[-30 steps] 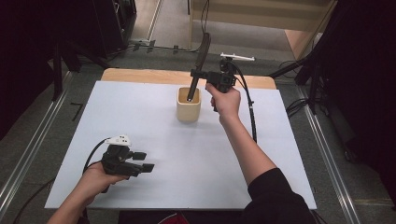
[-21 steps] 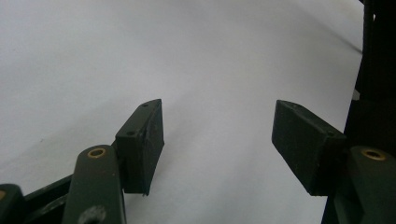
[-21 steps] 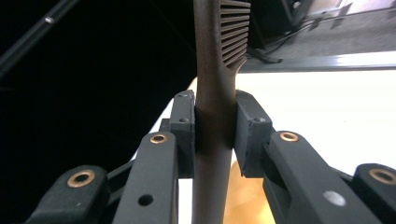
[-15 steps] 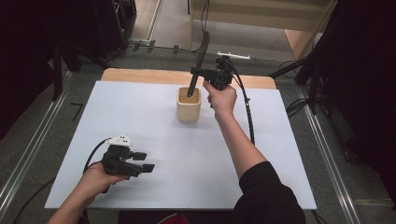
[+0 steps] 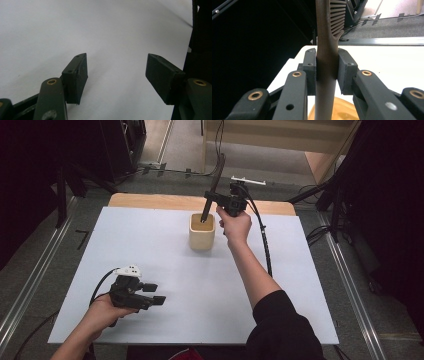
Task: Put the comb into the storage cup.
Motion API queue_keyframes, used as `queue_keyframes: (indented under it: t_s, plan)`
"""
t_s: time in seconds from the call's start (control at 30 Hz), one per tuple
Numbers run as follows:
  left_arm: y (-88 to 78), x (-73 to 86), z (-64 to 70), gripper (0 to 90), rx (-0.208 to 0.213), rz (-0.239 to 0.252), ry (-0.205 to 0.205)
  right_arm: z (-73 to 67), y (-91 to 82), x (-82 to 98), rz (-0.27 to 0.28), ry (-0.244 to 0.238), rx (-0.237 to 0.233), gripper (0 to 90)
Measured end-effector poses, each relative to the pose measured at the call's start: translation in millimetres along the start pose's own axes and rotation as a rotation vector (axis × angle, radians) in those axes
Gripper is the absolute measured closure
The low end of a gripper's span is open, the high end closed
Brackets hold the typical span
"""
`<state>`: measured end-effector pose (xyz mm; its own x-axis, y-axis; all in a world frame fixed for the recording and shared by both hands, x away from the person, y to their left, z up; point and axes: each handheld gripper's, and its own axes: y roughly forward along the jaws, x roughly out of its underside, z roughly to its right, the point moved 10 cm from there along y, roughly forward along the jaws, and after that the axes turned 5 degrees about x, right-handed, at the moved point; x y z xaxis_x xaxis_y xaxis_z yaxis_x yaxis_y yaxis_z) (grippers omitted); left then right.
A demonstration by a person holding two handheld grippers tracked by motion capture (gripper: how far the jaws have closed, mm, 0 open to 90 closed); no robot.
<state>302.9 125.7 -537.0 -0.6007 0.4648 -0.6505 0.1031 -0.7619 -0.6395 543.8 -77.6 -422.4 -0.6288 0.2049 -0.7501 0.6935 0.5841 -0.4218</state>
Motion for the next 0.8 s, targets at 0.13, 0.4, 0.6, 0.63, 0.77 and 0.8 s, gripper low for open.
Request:
queue_keyframes:
  t_s: [0.13,0.4,0.6,0.63,0.77,0.8]
  plan:
    - [0.4,0.0,0.5,35.6,0.002,0.000,0.000,-0.1,2.7,3.3,0.006,-0.006,-0.008,69.9]
    - [0.5,-0.1,-0.4,35.6,0.005,0.002,-0.004,4.0,6.8,10.2,0.005,-0.008,-0.014,69.9]
    - [0.3,0.3,-0.1,35.6,0.005,-0.003,-0.002,9.4,6.6,16.9,0.010,-0.002,-0.014,69.9]
    - [0.5,0.3,0.0,35.6,0.006,-0.001,-0.002,9.9,6.7,17.9,0.010,-0.004,-0.014,69.9]
    - [0.4,0.4,-0.3,35.6,0.005,-0.003,-0.004,10.1,6.7,22.4,0.011,-0.018,-0.018,69.9]
    - [0.4,0.4,-0.3,35.6,0.004,-0.003,-0.004,10.0,6.7,23.8,0.009,-0.016,-0.016,69.9]
